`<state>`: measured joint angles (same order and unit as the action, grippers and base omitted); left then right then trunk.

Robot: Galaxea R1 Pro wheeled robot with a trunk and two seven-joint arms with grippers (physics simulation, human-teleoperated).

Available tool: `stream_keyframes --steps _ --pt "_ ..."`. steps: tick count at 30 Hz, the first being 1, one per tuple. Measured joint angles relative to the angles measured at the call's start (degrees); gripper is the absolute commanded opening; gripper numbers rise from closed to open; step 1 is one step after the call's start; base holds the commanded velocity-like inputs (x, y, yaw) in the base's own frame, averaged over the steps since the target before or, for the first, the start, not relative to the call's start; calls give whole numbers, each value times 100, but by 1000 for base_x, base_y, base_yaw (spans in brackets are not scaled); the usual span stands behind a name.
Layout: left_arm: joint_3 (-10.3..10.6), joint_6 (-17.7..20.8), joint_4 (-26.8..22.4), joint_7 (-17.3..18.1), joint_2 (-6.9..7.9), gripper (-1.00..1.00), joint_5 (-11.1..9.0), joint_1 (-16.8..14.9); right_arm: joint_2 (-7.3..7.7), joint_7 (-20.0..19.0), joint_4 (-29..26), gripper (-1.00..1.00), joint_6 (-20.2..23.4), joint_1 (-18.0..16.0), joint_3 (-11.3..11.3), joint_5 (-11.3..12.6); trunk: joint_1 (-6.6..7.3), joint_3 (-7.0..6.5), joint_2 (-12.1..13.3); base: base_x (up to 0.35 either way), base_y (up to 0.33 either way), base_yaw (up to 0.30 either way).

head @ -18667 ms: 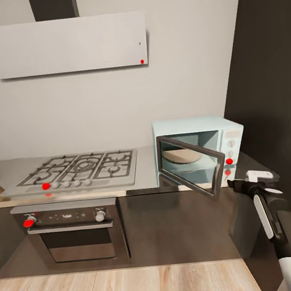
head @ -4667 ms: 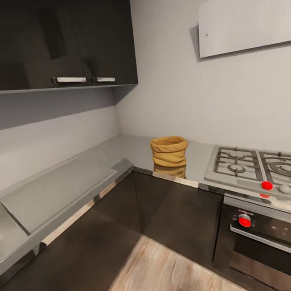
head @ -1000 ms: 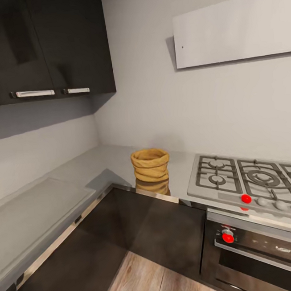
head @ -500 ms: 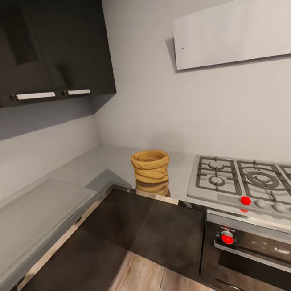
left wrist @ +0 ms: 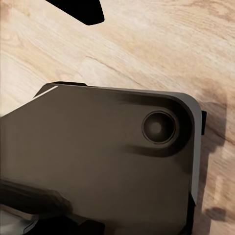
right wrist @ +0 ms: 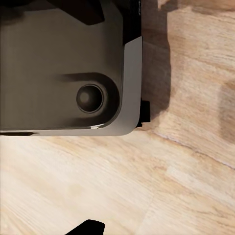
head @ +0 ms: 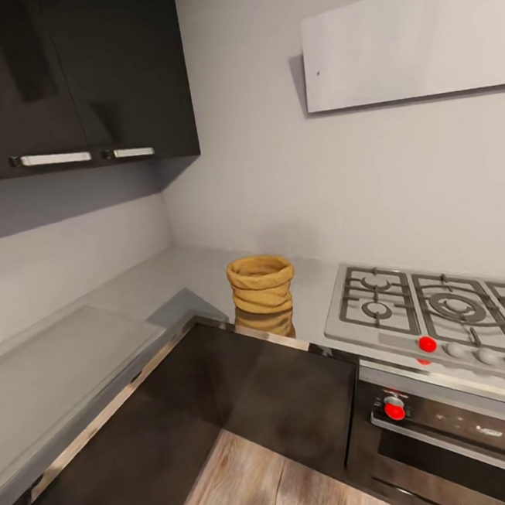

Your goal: In the kitchen, take the popcorn bag from the countertop, put it into the microwave, and heat it until the popcorn is cooked so the cooked popcorn ends up inside the bag.

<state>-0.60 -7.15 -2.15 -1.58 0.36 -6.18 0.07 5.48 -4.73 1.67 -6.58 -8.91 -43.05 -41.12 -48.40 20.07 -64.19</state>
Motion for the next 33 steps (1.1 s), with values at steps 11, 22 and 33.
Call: stream_keyframes --steps 11,22,33 --pt "-2 2 0 0 0 100 0 -1 0 2 0 100 -9 0 -1 0 0 101 0 0 0 0" --pt "-2 4 0 0 0 100 0 0 0 0 0 100 -9 0 -6 0 0 202 0 0 0 0" --pt "-2 4 0 0 0 100 0 0 2 -3 0 100 -9 0 -5 0 0 302 0 0 0 0"
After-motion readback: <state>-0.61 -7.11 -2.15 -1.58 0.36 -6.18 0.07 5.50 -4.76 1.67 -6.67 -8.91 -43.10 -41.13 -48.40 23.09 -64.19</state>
